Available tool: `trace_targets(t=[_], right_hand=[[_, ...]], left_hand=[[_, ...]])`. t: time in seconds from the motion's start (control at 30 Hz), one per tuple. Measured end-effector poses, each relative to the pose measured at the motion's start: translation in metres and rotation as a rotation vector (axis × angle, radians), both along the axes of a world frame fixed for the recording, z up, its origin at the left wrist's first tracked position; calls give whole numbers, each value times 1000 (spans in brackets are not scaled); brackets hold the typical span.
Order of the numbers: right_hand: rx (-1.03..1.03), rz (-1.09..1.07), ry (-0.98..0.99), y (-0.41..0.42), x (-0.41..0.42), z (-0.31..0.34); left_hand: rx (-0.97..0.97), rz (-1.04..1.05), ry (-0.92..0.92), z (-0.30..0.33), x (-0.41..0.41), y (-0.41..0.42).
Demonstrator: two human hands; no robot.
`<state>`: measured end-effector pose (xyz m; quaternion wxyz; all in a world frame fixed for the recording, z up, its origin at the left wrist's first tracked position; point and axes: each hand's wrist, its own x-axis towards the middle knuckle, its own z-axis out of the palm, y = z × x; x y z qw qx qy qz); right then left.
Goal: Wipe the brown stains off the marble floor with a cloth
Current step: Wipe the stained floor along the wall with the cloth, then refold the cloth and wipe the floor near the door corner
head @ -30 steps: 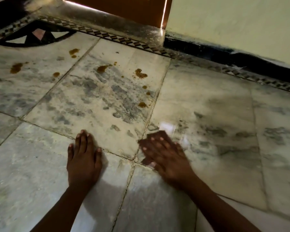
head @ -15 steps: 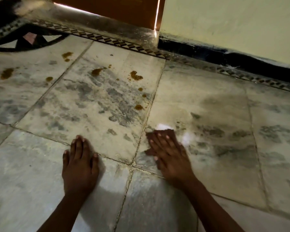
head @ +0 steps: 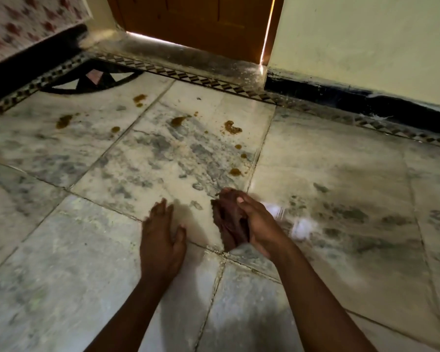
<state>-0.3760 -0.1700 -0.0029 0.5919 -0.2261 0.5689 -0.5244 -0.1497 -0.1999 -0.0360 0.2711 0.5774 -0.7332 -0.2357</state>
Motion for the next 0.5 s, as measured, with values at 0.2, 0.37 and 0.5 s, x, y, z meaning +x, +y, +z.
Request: trace_targets(t=[0.2, 0.37, 0.5], right_hand=[[-51, -258, -597, 11, 20, 24], [-120, -210, -574, 15, 13, 36], [-156, -164, -415, 22, 0, 61]], left_hand=[[130, -146, 470, 65, -58, 15], [106, -128, 483, 73, -70, 8], [265, -86, 508, 83, -74, -14]])
